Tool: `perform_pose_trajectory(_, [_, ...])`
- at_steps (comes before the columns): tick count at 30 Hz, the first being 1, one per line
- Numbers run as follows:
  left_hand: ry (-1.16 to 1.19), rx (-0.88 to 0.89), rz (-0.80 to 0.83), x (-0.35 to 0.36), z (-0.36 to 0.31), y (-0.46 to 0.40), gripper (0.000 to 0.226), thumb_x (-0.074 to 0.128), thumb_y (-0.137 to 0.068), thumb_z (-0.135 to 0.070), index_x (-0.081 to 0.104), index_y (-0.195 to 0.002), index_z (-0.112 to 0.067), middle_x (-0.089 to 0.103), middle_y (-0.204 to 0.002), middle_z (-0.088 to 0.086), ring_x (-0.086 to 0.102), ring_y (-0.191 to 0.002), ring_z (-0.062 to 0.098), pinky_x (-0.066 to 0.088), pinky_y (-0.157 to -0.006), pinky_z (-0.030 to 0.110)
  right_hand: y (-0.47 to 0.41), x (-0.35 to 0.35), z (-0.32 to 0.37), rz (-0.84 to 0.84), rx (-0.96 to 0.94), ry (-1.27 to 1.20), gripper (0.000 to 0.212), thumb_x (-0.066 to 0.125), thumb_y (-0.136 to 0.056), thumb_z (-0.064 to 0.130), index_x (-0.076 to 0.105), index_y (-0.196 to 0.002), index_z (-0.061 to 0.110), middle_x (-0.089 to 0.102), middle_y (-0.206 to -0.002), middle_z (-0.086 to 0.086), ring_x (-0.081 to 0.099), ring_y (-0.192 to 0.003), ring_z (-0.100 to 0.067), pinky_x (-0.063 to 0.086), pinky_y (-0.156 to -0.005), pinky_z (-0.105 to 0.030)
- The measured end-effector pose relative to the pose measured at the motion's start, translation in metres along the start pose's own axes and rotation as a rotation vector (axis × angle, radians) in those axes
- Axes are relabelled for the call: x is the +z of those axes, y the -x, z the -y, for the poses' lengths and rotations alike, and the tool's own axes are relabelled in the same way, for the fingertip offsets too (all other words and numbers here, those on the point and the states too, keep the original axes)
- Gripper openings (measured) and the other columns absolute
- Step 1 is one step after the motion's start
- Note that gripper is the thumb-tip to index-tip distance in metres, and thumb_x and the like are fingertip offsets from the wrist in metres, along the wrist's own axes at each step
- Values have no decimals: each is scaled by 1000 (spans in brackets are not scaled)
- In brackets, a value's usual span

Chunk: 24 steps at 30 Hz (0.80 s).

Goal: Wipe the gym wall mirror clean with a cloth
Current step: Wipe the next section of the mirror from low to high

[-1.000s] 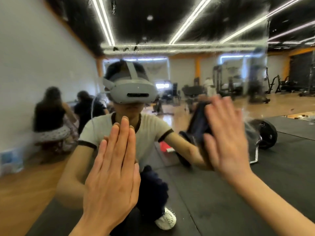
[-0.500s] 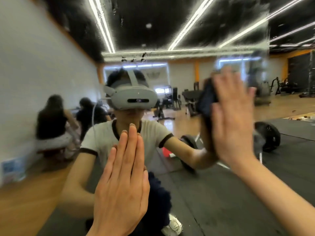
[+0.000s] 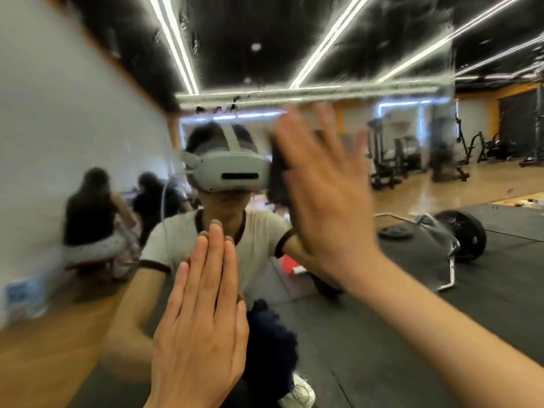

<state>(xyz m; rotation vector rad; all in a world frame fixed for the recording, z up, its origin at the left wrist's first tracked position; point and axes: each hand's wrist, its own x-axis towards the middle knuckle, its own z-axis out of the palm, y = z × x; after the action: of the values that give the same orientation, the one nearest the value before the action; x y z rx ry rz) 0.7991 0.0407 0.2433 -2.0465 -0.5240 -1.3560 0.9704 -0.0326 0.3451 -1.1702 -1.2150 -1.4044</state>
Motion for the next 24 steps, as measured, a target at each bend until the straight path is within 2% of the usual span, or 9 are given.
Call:
perform_pose_trajectory(3, [-11, 6, 18, -2, -1, -2, 68, 36, -93, -21, 22, -155, 6, 15, -165, 22, 4, -156, 29, 5, -127, 39, 18, -40, -82, -32, 400, 26, 53, 36, -101, 4, 32, -154, 6, 30, -161, -17, 14, -152, -21, -3, -124, -41])
perform_pose_trajectory(6, [30, -13, 28, -5, -1, -4, 68, 37, -94, -20, 21, -155, 5, 14, -166, 20, 4, -157, 26, 3, -127, 38, 21, -45, -85, -85, 582, -18, 52, 27, -106, 15, 23, -157, 4, 19, -166, -16, 9, -154, -32, -3, -124, -50])
perform_pose_trajectory(8, [79, -46, 15, -7, -3, -5, 67, 37, -95, -19, 20, -156, 5, 13, -166, 18, 3, -157, 24, 1, -127, 36, 28, -28, -37, -52, 448, -39, 52, 31, -105, 12, 27, -156, 6, 22, -165, -14, 10, -154, -32, -4, -125, -47])
perform_pose_trajectory(11, [143, -108, -27, -8, -12, -12, 66, 37, -96, -16, 18, -155, 6, 11, -166, 17, 1, -157, 23, -2, -127, 34, 57, -9, 29, 169, -51, -64, 53, 40, -101, 13, 32, -154, 10, 30, -162, -10, 13, -153, -26, -1, -125, -44])
perform_pose_trajectory(14, [210, -97, -16, -5, -34, -17, 68, 36, -96, -13, 14, -157, 4, 8, -168, 17, 0, -157, 24, -3, -127, 35, 60, -17, -6, 222, -203, -23, 52, 39, -102, 15, 33, -154, 12, 35, -160, -10, 15, -152, -22, 0, -125, -42])
perform_pose_trajectory(18, [196, -1, 77, 6, -64, -12, 70, 37, -94, -14, 14, -159, 1, 6, -169, 15, 1, -157, 26, -2, -126, 35, 76, -53, -103, 89, 246, -22, 49, 31, -104, 16, 33, -153, 13, 31, -161, -12, 14, -153, -21, 0, -124, -40])
perform_pose_trajectory(21, [174, -1, 117, 13, -69, -6, 71, 36, -94, -14, 14, -159, 0, 6, -170, 12, 2, -157, 25, -2, -126, 34, 89, -65, -127, -102, 622, 11, 48, 29, -107, 16, 31, -154, 6, 23, -164, -15, 12, -153, -27, 1, -123, -53])
perform_pose_trajectory(23, [159, -4, 105, 16, -69, -5, 72, 36, -93, -12, 13, -160, -1, 6, -169, 13, 2, -157, 24, -3, -126, 34, 89, -52, -93, -139, 703, -14, 51, 32, -106, 21, 30, -155, 8, 21, -165, -13, 10, -153, -27, 0, -124, -52])
perform_pose_trajectory(24, [159, -3, 95, 18, -70, -5, 71, 36, -93, -12, 13, -159, -1, 6, -169, 13, 3, -157, 24, -3, -127, 34, 91, -44, -66, -89, 603, -33, 52, 32, -105, 24, 28, -156, 12, 21, -165, -10, 8, -153, -26, -2, -125, -47])
